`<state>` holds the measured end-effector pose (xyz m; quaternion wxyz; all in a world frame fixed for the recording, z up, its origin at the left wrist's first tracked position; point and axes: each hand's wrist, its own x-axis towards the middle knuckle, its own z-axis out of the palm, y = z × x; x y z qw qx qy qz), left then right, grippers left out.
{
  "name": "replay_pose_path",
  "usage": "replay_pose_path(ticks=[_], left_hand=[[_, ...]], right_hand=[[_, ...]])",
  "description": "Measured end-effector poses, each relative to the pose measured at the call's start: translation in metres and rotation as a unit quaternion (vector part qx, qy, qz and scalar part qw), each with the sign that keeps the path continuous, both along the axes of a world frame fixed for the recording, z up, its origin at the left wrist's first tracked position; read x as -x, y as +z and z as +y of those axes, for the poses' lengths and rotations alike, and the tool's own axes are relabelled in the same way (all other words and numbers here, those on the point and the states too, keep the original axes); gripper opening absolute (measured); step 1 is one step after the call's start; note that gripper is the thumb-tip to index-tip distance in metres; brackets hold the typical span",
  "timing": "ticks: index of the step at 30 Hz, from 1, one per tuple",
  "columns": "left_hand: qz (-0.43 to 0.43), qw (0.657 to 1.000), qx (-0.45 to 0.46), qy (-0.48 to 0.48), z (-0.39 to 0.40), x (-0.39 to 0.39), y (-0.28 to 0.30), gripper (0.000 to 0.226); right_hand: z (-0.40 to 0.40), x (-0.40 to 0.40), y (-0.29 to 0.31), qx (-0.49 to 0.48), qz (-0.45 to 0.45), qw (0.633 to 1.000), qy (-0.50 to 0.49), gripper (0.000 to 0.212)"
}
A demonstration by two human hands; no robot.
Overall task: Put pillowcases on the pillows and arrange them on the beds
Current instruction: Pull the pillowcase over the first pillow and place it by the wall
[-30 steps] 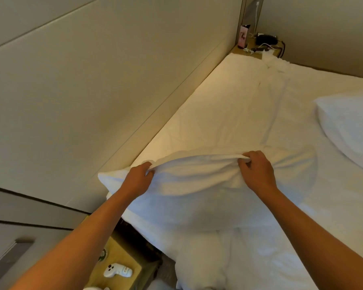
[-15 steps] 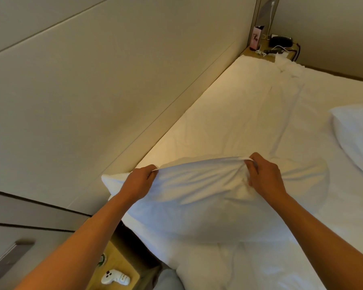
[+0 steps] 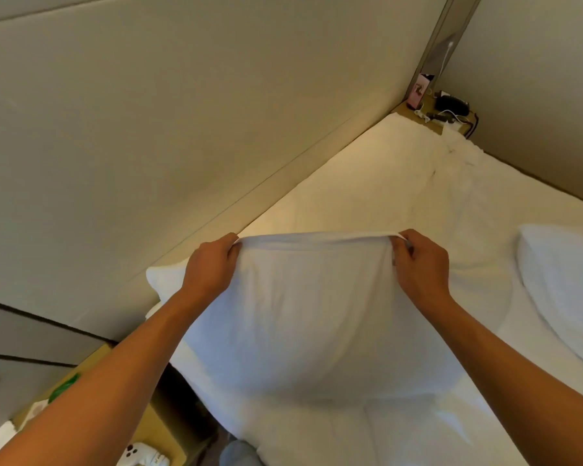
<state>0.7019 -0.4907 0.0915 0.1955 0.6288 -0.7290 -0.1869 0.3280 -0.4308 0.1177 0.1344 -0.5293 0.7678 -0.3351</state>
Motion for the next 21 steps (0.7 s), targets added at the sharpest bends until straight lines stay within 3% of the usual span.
replay_pose_path(ticks=[5,11,21], left_hand=[[0.003,0.999,0.026,0.026,-0.011,-0.033,0.043,0.027],[0.004,0.996,0.054,0.068,-0.018,-0.067,0.095,0.026],[-0.010,0.996,-0.001,0.091,-0.030,-0.043,0.064,0.022]], right_hand=[[-0.046,-0.034,0.037,0.049,-0.059,0.997,0.016,0.029],[-0.103,-0.062,0.061,0.072,-0.052,0.995,0.053,0.026],[-0.144,-0.053,0.002,0.008,-0.078,0.996,0.041,0.027]])
